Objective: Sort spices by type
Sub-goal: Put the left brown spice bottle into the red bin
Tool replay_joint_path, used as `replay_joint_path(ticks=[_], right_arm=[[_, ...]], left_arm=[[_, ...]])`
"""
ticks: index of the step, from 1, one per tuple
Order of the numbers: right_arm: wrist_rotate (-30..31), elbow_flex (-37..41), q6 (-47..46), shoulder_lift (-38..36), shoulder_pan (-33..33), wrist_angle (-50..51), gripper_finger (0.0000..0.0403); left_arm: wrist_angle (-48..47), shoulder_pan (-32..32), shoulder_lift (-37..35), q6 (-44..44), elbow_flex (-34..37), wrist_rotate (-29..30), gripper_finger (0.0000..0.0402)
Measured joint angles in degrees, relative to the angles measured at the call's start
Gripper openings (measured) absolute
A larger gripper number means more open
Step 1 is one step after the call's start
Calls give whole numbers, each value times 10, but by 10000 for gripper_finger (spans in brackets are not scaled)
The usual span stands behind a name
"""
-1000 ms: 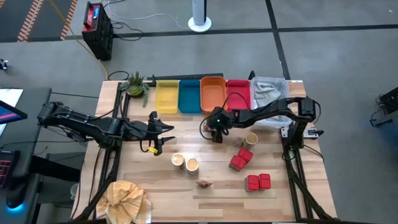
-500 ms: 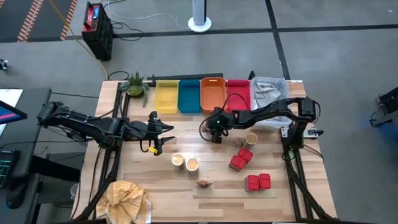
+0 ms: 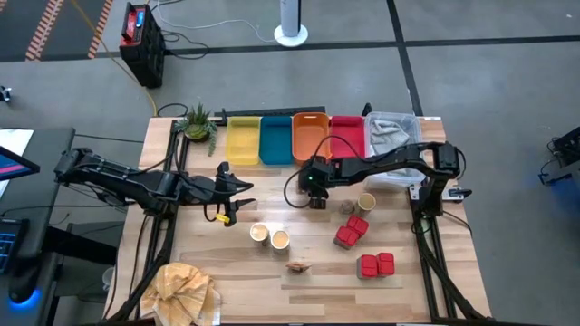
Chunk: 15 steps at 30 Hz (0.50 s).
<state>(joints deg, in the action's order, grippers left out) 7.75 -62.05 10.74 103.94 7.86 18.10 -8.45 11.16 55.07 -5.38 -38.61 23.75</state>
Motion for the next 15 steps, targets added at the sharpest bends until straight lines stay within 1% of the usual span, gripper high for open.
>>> replay_joint_path(ticks=[2,4,6,11,13,15], right_arm=[[0,-2,-2,0,0,10,160],[-2,-2,-2,0,0,14,169],[-6,3,-11,0,-3,4,189],[-13,28,-45,2,-5,-19,255],[-14,37,-56,2,-11,-38,272],[-14,44,-62,1,-22,-54,280]], left_arm=[[0,3,0,0,0,0,196],[0,8,0,0,0,0,196],[0,13,0,1,0,0,196],[0,20,0,2,0,0,196],[0,21,0,2,0,0,196],[2,21,0,2,0,0,196]])
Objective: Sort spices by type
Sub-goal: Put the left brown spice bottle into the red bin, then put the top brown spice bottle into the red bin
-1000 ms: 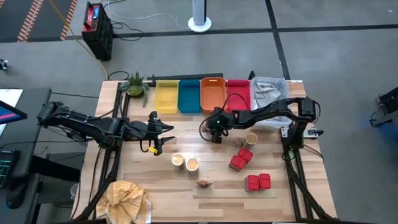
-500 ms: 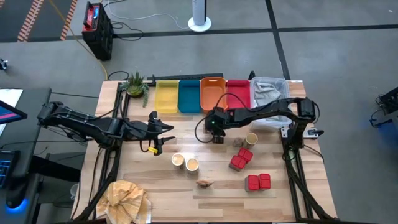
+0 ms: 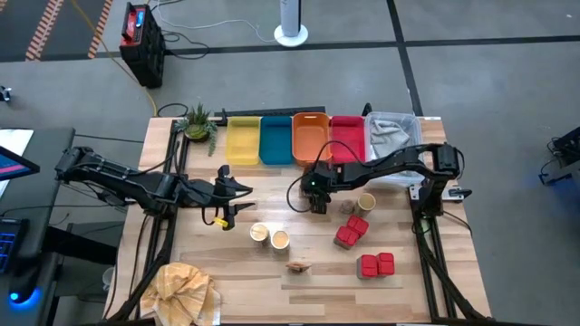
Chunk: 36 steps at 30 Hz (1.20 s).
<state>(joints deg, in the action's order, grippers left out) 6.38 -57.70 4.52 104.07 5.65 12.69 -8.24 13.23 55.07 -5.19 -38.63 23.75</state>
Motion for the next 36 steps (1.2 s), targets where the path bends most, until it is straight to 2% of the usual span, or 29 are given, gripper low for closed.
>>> replay_joint_path(ticks=[4,9,12,16,21,24,27,32,36], right_arm=[[23,5,0,6,-23,-18,284],[27,9,-2,20,-21,-27,277],[29,9,-2,20,-22,-31,254],[29,9,6,21,-22,-38,199],[29,6,18,20,-22,-31,194],[29,-22,20,20,-22,28,194],[42,-75,30,21,-21,137,194],[97,-181,56,21,-19,329,194],[140,-235,89,21,-14,439,199]], left_arm=[[1,0,0,0,0,0,196],[1,0,0,0,0,0,196],[0,0,0,0,0,0,196],[0,0,0,0,0,0,196],[0,0,0,2,0,0,196],[0,0,0,2,0,0,196],[1,0,0,2,0,0,196],[12,0,0,2,0,2,196],[14,0,0,2,0,2,196]])
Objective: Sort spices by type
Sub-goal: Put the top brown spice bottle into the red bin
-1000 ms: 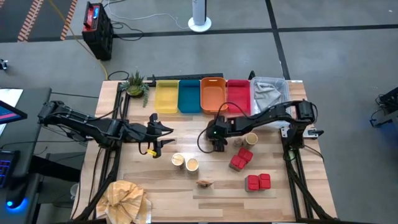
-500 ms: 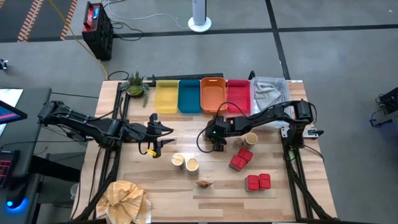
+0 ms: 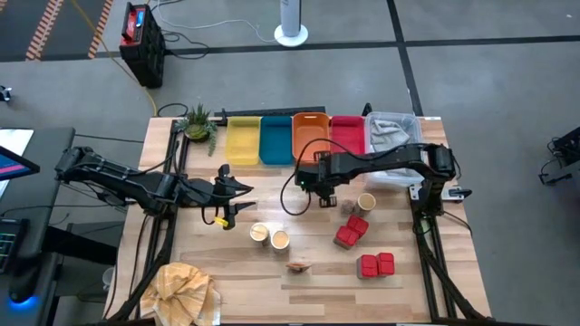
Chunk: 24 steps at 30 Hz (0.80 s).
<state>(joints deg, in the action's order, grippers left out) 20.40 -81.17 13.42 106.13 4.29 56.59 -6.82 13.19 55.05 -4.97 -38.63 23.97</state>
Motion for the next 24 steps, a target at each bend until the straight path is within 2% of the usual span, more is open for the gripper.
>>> replay_joint_path(ticks=[3,7,10,14,17,24], right_arm=[[62,-20,21,0,6,79,200],[138,-30,57,0,21,137,199],[160,-30,70,0,41,159,200],[148,-30,54,0,58,183,200],[137,-30,41,0,40,195,200],[37,-31,32,24,6,270,200]], left_arm=[[-2,0,0,0,0,0,196],[-2,0,0,1,0,0,196],[-2,0,0,6,0,0,196],[-2,0,0,6,0,0,196],[-1,0,1,6,0,1,196],[5,-15,4,-1,0,4,196]])
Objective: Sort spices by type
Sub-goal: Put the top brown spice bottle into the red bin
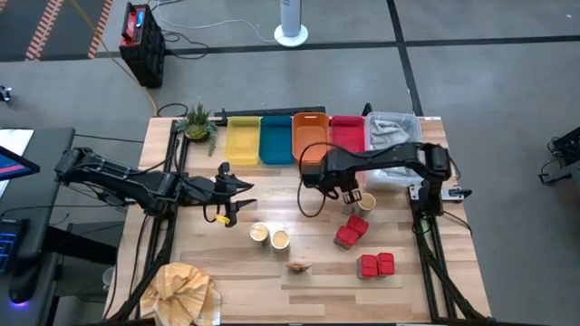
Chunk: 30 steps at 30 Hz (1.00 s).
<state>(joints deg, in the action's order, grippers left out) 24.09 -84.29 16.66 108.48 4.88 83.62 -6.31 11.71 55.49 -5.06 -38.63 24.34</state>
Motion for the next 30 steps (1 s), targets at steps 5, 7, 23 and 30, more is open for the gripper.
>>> replay_joint_path(ticks=[5,7,23,30], right_arm=[[-4,1,-29,63,5,64,200],[-4,1,-17,81,2,61,200],[-1,-46,47,129,-4,22,212],[-18,-46,52,129,-4,-26,247]], left_arm=[[21,-2,0,0,0,0,196],[26,-2,0,3,0,0,196],[9,-1,-4,24,0,1,196],[9,-1,-4,24,0,1,196]])
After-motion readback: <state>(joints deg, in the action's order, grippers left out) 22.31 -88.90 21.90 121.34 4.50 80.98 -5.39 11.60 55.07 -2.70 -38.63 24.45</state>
